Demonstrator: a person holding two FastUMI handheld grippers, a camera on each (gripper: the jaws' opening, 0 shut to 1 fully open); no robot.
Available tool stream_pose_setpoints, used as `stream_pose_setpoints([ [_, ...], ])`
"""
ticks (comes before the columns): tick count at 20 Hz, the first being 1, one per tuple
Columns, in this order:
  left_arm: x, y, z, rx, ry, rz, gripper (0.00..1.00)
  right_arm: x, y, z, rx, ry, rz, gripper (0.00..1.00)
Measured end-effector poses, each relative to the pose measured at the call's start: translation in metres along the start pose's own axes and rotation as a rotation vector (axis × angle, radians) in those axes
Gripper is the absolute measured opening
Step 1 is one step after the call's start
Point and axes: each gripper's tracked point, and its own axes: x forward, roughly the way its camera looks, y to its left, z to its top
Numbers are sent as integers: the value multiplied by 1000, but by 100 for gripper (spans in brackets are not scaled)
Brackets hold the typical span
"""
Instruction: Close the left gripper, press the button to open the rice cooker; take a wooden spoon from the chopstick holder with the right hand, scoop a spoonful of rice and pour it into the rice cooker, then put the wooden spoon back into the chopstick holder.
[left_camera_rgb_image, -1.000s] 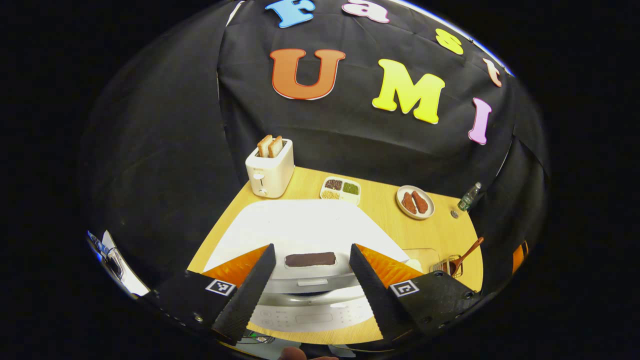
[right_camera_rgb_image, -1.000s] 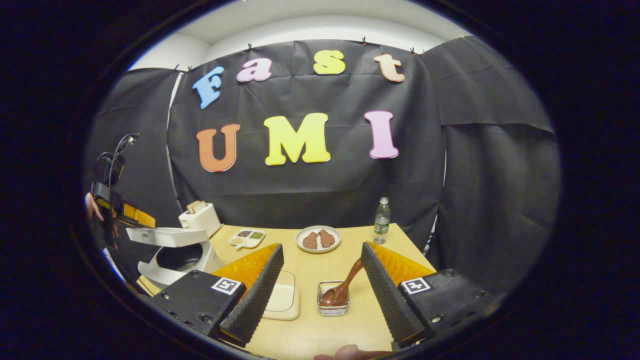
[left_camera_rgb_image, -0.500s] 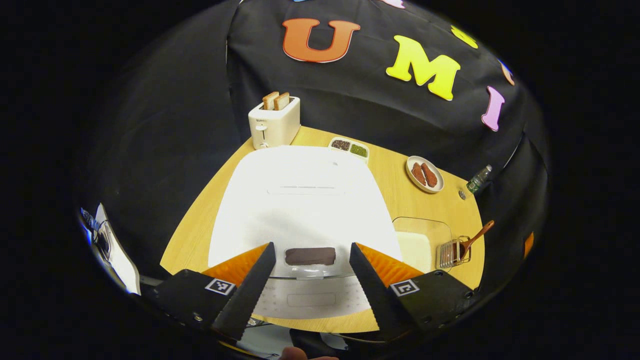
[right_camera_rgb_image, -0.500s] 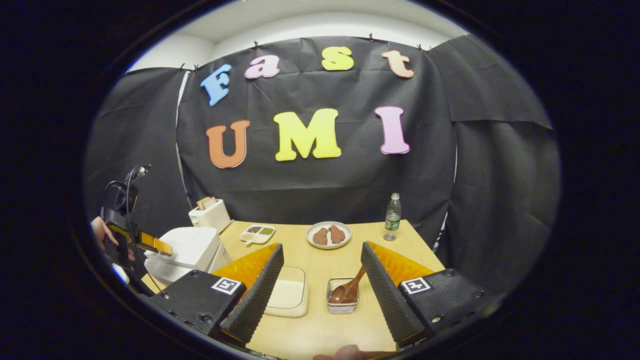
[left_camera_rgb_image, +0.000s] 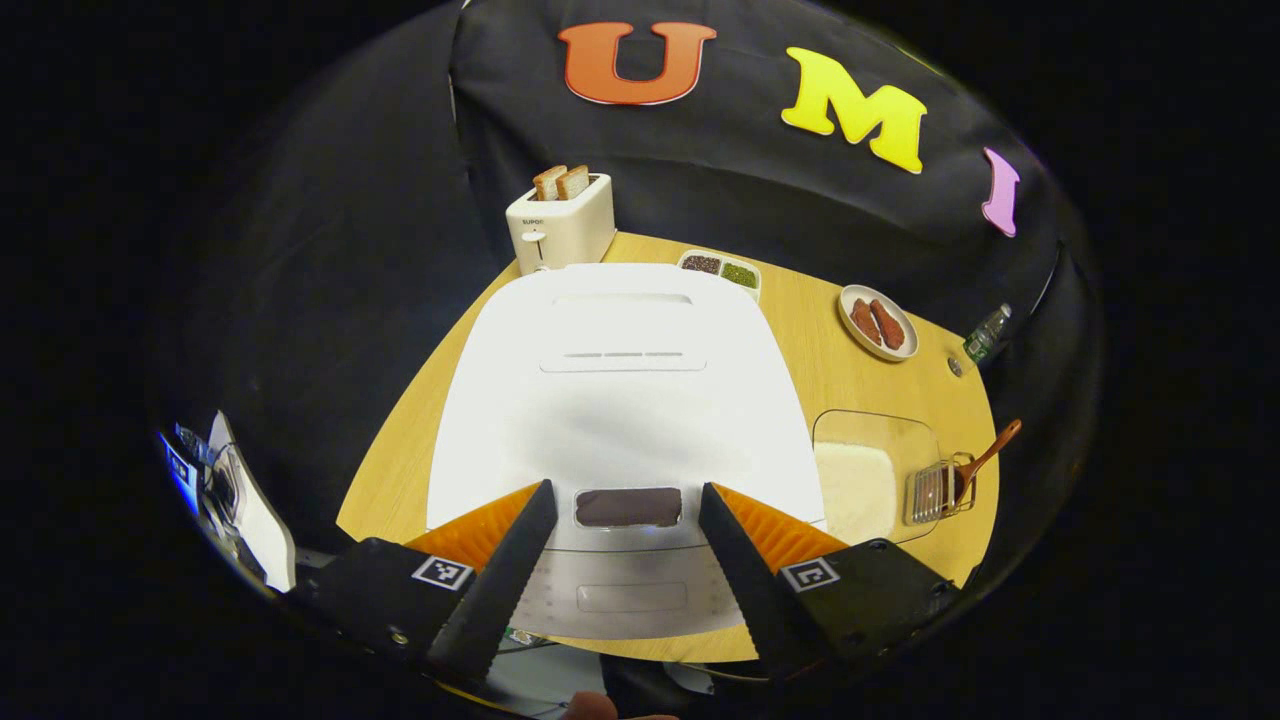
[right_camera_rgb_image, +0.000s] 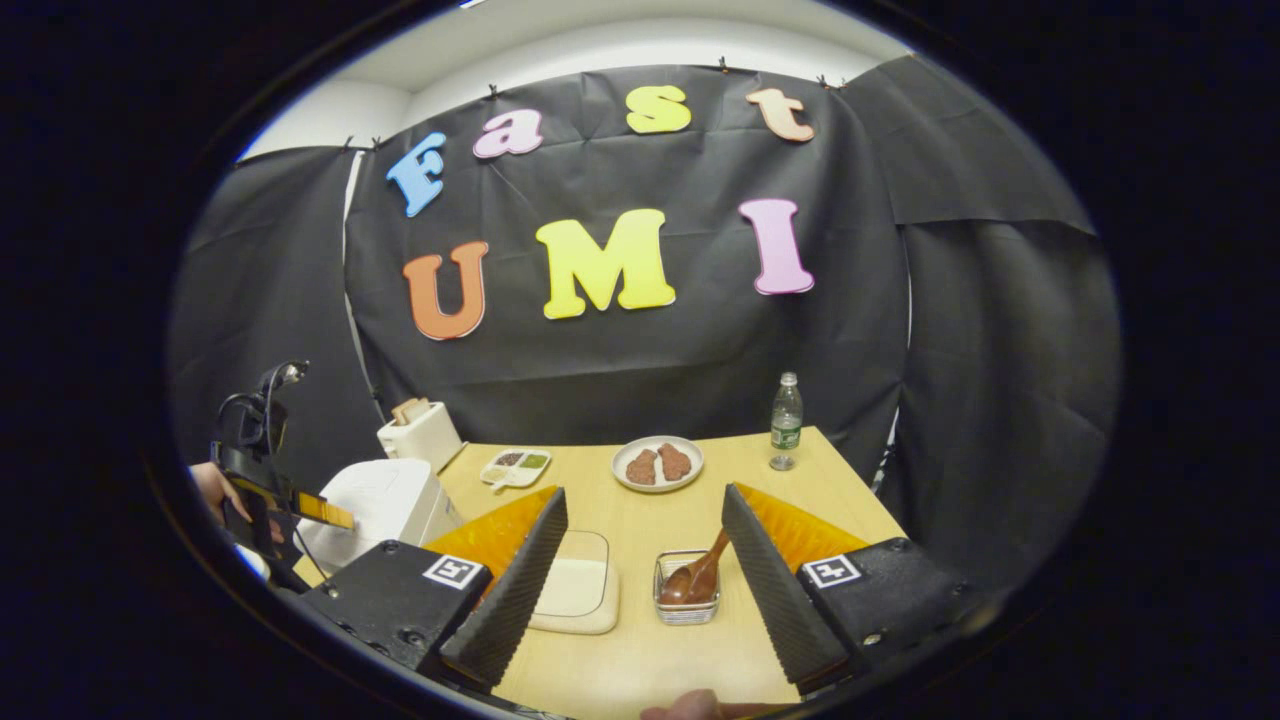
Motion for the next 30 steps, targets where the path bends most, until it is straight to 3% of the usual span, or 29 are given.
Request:
stream_pose_setpoints([
  [3, -2, 0, -2, 7, -4, -3, 100, 8, -2, -1, 33, 9, 16, 100],
  [9, -3, -1, 6, -4, -53, 19, 96, 28, -8, 16, 54, 0, 46, 100],
  [10, -5, -4, 9, -18, -63, 15, 100, 26, -8, 20, 59, -9, 49, 100],
  [13, -25, -11, 17, -63, -123, -10, 95, 15, -5, 26, 49, -32, 47, 99],
  [20, -138, -23, 33, -69, -392, -138, 95, -57, 25, 46, -15, -133, 15, 100],
  [30, -309, -23, -7, 50, -790, -275, 95, -205, 76, 61, -58, -278, -44, 99],
])
